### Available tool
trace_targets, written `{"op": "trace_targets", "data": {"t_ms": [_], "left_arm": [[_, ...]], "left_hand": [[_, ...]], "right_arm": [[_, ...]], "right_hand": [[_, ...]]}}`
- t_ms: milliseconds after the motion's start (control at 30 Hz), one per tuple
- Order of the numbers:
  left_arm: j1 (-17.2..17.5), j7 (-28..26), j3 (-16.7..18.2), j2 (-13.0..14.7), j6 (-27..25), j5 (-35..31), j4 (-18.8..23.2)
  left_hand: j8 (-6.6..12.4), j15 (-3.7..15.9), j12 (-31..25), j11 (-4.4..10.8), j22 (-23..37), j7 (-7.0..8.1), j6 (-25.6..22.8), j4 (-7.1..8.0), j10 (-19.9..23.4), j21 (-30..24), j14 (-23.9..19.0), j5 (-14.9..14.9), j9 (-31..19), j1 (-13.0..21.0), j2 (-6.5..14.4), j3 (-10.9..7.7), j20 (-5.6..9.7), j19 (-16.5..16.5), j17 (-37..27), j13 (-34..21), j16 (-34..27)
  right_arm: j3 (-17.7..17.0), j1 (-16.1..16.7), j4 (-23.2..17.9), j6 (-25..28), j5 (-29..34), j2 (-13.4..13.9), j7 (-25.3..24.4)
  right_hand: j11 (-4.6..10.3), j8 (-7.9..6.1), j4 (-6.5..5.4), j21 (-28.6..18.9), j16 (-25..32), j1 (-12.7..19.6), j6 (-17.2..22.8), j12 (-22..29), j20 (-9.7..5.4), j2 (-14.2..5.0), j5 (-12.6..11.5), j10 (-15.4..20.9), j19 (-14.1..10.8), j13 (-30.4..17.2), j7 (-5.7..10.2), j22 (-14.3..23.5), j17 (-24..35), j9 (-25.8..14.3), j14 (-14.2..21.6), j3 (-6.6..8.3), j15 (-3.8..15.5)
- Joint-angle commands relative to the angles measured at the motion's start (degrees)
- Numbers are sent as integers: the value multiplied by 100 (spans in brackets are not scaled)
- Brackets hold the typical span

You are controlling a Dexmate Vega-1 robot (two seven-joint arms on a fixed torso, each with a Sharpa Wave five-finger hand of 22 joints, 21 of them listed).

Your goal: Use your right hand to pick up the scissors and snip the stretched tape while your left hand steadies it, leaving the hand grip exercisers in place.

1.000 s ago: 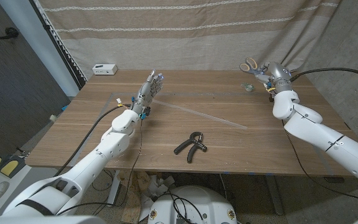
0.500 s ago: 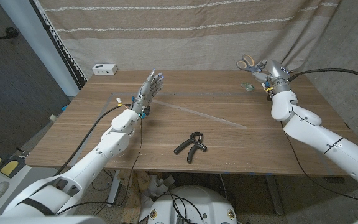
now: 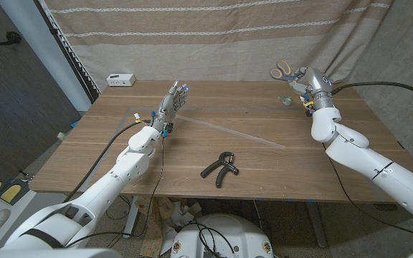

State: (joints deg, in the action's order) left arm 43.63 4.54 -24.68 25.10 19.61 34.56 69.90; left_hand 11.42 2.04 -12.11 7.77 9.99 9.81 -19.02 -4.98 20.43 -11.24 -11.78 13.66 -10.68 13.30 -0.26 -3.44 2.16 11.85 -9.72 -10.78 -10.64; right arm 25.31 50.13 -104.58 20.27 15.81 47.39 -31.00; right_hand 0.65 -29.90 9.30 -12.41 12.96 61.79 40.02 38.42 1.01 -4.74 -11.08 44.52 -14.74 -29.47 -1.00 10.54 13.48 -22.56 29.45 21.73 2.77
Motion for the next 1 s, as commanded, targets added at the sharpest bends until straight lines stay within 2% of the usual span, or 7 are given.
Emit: {"op": "trace_targets", "data": {"t_ms": [33, 133, 167, 200, 300, 1000], "left_arm": [[-17, 27, 3, -25, 37, 14, -68], [-10, 14, 7, -29, 44, 15, -66], [-5, 5, 7, -28, 42, 11, -60], [-2, 7, 8, -27, 43, 13, -59], [23, -20, 13, -22, 38, 13, -29], [67, -84, 22, -31, 37, 11, -7]], "left_hand": [[8, 577, -50, 0, 17, 1, -52, -42, 75, 4, -39, -31, -15, -65, -4, -2, 286, -4, -34, -22, -3], [6, 577, -47, 4, 17, -10, -49, -42, 73, 4, -40, -31, -15, -67, -4, -1, 287, -4, -34, -22, -3], [6, 579, -47, 5, 17, -10, -48, -42, 75, 4, -37, -32, -15, -68, -4, -1, 288, -4, -34, -22, -2], [6, 579, -46, 0, 17, -6, -49, -42, 74, 4, -36, -32, -15, -68, -4, -1, 287, -3, -34, -22, -2], [4, 576, -42, 21, 17, -7, -46, -43, 72, 5, -32, -32, -15, -71, -4, 0, 288, -5, -34, -22, 0], [-2, 576, -28, 12, 17, -3, -37, -46, 70, 4, -32, -36, -15, -87, -1, 6, 289, -6, -33, -22, 1]], "right_arm": [[-73, 87, 98, -450, 147, -95, -214], [-91, 110, 121, -537, 174, -135, -274], [-95, 116, 139, -587, 186, -148, -307], [-101, 124, 156, -642, 191, -160, -332], [-110, 145, 184, -739, 235, -205, -412], [-209, 216, 294, -1304, 383, -382, -674]], "right_hand": [[1041, -22, -14, -3, 49, 238, 550, 34, -39, -190, -21, 1035, -29, 9, 558, 26, 33, 11, -42, -22, 996], [1046, -22, -9, -3, 49, 259, 559, 30, -45, -193, -24, 1032, -29, 14, 563, 26, 40, 20, -52, -30, 1007], [1041, -42, -7, -4, 53, 275, 619, 32, -37, -195, -26, 1028, -31, 8, 602, 27, 47, 30, -55, -41, 1010], [1043, -94, -14, -4, 62, 290, 769, 26, -56, -198, -29, 1024, -32, 18, 710, 28, 61, 49, -59, -67, 1011], [1036, -110, -17, -10, 82, 311, 833, 22, -79, -215, -33, 1025, -48, 26, 744, 29, 77, 71, -35, -77, 1025], [1025, -77, -14, -15, 124, 401, 850, 17, -114, -222, -51, 1019, -65, 43, 720, 34, 130, 165, -1, -139, 1042]]}}
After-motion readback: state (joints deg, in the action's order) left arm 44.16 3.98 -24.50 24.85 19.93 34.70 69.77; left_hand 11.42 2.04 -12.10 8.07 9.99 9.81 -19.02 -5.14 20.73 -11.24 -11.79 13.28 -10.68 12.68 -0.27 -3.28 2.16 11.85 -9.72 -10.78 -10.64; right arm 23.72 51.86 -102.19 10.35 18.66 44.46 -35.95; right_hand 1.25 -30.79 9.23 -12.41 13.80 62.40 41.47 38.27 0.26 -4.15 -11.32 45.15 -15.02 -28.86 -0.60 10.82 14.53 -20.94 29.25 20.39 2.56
